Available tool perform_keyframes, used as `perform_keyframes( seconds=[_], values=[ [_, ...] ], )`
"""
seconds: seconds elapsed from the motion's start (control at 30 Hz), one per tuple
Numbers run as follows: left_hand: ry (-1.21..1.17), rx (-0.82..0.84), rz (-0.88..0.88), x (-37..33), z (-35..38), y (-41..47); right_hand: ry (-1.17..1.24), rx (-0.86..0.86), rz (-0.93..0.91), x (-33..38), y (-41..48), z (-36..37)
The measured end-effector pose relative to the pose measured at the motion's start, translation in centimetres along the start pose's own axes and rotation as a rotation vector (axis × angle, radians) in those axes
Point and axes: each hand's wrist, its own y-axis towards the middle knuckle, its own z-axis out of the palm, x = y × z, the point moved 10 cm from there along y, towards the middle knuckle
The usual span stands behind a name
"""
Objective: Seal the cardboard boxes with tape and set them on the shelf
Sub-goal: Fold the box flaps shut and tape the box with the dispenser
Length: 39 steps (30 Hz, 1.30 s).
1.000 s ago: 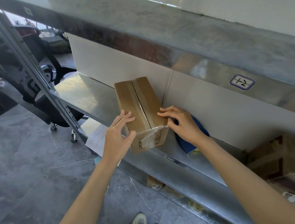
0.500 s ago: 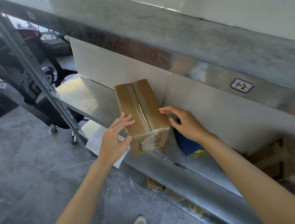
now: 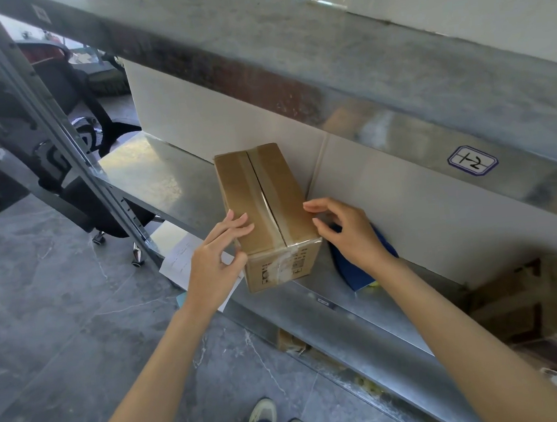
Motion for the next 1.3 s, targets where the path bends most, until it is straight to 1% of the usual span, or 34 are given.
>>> perform_keyframes(
  seconds=[0.27, 0.33, 0.5, 0.6, 0.67, 0.77, 0.87, 1.03, 1.2, 1.3],
  values=[
    [-0.081, -0.145, 0.000, -0.6, -0.3, 0.0, 0.028, -0.048, 0.002, -0.4, -0.1, 0.1],
    [-0.103, -0.158, -0.020, -0.4, -0.1, 0.0, 0.043, -0.058, 0.008, -0.5, 0.0, 0.1],
    [-0.102, -0.091, -0.033, -0.4, 0.3, 0.1, 0.038, -0.063, 0.050, -0.5, 0.4, 0.6],
    [-0.096, -0.032, -0.061, 0.0, 0.3, -0.2, 0.029, 0.051, 0.115, -1.1, -0.1, 1.3],
    [-0.109, -0.041, -0.083, 0.0, 0.5, -0.2, 0.008, 0.078, 0.104, -1.2, -0.3, 1.4],
    [-0.138, -0.072, -0.108, 0.2, 0.9, -0.2, -0.017, 0.058, 0.073, -0.7, -0.3, 1.2],
    [-0.140, -0.060, -0.107, 0.5, 1.0, -0.2, -0.027, 0.063, 0.055, -0.2, -0.8, 1.3],
    [-0.035, -0.028, -0.082, -0.1, 0.9, -0.3, -0.030, 0.061, 0.046, 0.3, -0.5, 1.5],
    [0.176, -0.003, 0.078, -2.0, 1.5, -1.2, -0.009, 0.055, 0.035, -0.3, 0.4, -0.2],
    [0.264, 0.003, 0.128, -3.0, 2.1, -1.4, -0.050, 0.050, 0.002, -0.5, 0.9, -0.7]
  ],
)
